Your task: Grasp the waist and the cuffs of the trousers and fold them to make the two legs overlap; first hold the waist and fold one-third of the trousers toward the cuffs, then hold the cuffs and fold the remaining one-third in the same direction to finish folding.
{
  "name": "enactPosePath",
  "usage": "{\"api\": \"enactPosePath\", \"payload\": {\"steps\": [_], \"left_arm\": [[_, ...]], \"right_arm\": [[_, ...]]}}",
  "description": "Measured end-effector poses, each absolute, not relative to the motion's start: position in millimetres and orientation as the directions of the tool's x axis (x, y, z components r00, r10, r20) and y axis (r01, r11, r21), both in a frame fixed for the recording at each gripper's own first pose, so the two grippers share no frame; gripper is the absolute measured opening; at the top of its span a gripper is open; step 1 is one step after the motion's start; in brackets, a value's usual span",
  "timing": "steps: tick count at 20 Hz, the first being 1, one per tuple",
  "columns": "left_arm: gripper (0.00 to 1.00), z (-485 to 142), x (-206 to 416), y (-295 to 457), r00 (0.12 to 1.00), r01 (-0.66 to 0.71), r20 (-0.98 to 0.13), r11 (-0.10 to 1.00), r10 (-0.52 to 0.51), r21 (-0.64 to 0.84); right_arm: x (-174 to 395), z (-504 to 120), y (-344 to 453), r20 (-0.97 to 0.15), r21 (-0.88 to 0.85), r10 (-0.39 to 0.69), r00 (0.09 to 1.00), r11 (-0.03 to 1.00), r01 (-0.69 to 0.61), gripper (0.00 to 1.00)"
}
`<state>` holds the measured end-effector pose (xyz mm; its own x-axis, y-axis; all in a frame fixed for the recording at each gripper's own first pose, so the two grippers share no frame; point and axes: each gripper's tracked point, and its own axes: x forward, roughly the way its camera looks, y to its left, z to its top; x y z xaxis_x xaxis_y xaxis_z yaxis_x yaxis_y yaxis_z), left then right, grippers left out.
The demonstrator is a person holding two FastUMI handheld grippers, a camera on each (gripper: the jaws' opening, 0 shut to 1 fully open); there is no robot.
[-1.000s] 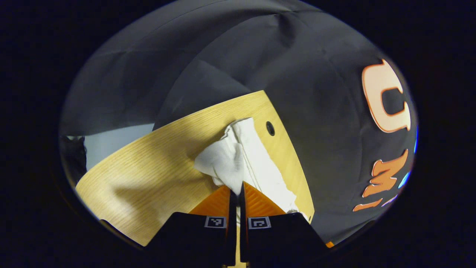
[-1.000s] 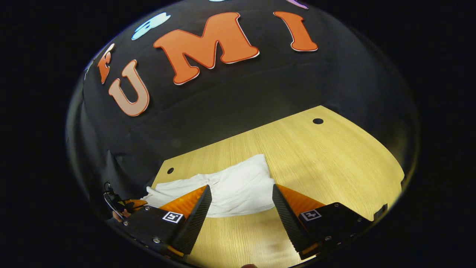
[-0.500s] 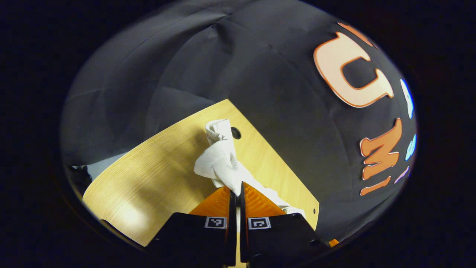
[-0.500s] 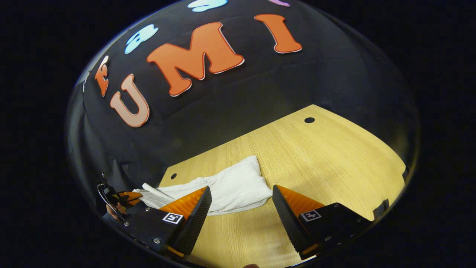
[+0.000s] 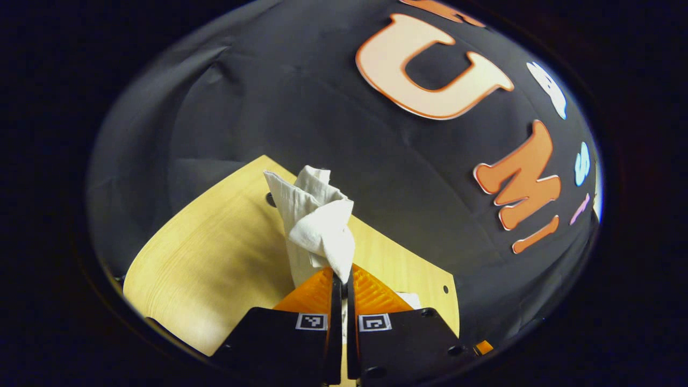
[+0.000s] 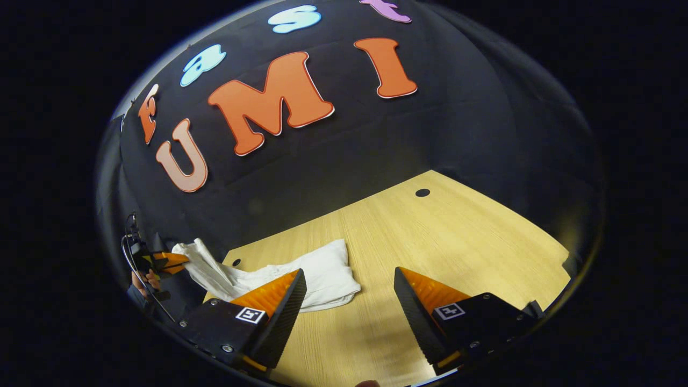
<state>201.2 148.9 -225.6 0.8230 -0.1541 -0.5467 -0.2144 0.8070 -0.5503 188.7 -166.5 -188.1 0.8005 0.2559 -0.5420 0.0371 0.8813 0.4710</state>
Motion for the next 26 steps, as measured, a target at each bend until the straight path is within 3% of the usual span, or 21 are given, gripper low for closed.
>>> {"api": "enactPosePath", "payload": {"steps": [5, 15, 26], "left_arm": [[0.07, -207, 229, 80, 0.821, -0.136, -0.535, 0.842, -0.198, -0.522], [0.08, -230, 262, -35, 0.767, -0.050, -0.580, 0.876, -0.275, -0.481], [0.07, -239, 269, -55, 0.767, -0.068, -0.594, 0.890, -0.242, -0.450]], "right_arm": [[189, -189, -190, -0.534, 0.454, 0.236, 0.812, 0.890, 0.040, 0.98], [186, -207, -222, -0.557, 0.474, 0.248, 0.793, 0.879, 0.058, 0.98], [196, -220, -252, -0.565, 0.489, 0.270, 0.780, 0.871, 0.053, 0.98]]}}
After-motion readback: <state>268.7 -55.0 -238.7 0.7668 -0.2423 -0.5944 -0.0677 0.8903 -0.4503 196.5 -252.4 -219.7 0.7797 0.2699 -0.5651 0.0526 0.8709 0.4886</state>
